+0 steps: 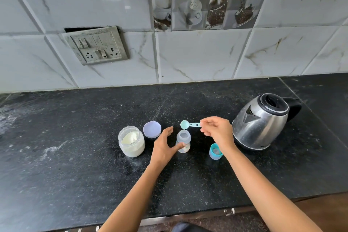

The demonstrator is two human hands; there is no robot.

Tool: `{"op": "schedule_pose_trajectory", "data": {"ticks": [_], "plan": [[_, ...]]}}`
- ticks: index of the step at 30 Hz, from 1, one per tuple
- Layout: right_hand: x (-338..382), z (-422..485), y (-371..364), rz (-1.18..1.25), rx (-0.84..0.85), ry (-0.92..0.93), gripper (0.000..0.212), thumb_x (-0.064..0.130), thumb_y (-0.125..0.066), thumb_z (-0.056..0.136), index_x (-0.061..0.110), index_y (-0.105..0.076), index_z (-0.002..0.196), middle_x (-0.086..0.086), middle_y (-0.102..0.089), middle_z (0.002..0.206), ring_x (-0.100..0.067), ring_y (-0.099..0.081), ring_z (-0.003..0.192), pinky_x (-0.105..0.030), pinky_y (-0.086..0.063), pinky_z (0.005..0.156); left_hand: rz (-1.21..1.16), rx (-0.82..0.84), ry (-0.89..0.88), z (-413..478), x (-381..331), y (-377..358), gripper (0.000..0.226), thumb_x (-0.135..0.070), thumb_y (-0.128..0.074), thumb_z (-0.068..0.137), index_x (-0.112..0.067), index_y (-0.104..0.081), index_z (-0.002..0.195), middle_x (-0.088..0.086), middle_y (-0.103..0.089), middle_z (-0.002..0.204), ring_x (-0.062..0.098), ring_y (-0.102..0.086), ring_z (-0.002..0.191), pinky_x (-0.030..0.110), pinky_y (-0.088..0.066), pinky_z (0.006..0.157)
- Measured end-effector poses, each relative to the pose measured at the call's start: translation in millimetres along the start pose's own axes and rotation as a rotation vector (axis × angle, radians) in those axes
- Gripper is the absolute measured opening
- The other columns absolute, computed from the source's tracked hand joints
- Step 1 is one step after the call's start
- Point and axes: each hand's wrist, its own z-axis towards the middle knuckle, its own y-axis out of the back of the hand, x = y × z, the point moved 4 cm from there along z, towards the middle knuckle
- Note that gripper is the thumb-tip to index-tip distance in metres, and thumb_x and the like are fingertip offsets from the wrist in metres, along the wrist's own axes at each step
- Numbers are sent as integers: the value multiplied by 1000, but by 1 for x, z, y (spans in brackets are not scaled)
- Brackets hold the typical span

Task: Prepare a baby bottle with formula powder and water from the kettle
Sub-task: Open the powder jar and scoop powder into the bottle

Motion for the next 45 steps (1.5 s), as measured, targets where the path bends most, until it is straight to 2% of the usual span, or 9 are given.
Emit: {"op": "schedule_pose_trajectory", "data": {"ticks": [6,10,16,22,27,33,37,39,45], "plan": [[25,6,-34,64,37,34,8,13,-71,83,20,-73,86,1,-72,78,-9,-66,70,-16,-50,58,-77,-417,-72,-32,-9,72,53,-28,-82,70,-27,-53,115,-20,-59,111,0,-54,107,11,-38,91],[45,6,-80,13,176,90,6,14,-72,82,18,-74,86,5,-72,78,-6,-66,70,-16,-47,58,14,-621,-29,-45,15,121,78,-33,-86,63,-24,-44,128,-11,-50,126,10,-47,116,28,-40,97],[63,-4,-156,-132,344,267,3,12,-75,77,14,-74,79,8,-71,74,-2,-65,70,-13,-50,68,115,-406,91,-38,52,143,99,-38,-86,62,-20,-32,143,-3,-38,146,12,-36,131,24,-29,104],[61,-7,-208,-372,451,351,4,18,-75,75,21,-75,73,7,-71,79,-8,-63,81,-23,-49,76,143,-306,39,-30,60,142,70,-32,-82,68,-29,-46,128,-16,-51,125,9,-48,118,24,-38,94],[52,-6,-220,-463,412,354,6,20,-78,72,18,-77,78,1,-58,98,-10,-53,92,-19,-36,77,125,-277,23,-29,60,143,61,-31,-80,70,-36,-47,121,-20,-54,117,6,-51,110,22,-40,88],[55,-7,-204,-259,307,333,6,19,-71,81,24,-75,82,6,-57,91,-4,-52,87,-17,-39,75,110,-324,48,-30,57,146,87,-31,-82,69,-18,-35,141,-3,-43,141,12,-41,127,22,-31,100],[56,-5,-165,-184,173,352,9,19,-70,83,28,-70,82,2,-59,96,0,-52,82,-6,-39,71,101,-392,-19,-29,35,144,90,-32,-83,68,-18,-33,142,-1,-39,143,14,-39,129,29,-33,105],[54,-5,-140,-175,113,366,6,19,-69,84,25,-71,86,1,-59,99,0,-52,84,-3,-39,70,95,-409,-50,-29,19,136,90,-32,-83,67,-19,-33,141,-4,-39,141,11,-38,128,25,-31,104],[39,-3,-65,-65,-29,312,16,21,-69,85,19,-68,101,2,-58,104,-7,-55,84,-4,-43,67,71,-281,-90,-28,-21,78,93,-35,-83,68,-22,-29,142,-10,-37,141,0,-31,124,18,-24,101]]}}
